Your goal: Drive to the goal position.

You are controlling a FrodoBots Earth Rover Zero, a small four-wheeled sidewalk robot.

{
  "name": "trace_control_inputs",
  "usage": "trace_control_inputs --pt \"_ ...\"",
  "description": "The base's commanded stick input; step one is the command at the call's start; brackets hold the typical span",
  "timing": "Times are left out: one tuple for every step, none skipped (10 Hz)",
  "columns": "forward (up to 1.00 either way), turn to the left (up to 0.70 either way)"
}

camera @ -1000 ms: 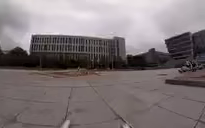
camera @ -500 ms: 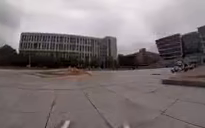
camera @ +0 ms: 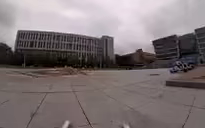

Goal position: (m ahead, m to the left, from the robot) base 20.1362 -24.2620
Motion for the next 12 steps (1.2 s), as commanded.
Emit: trace_control_inputs --pt "1.00 0.00" --pt "1.00 0.00" --pt "1.00 0.00" --pt "1.00 -0.11" --pt "1.00 -0.29" --pt "1.00 -0.40" --pt "1.00 -0.40" --pt "1.00 -0.40" --pt "1.00 -0.40" --pt "1.00 -0.40" --pt "1.00 -0.40" --pt "1.00 -0.40"
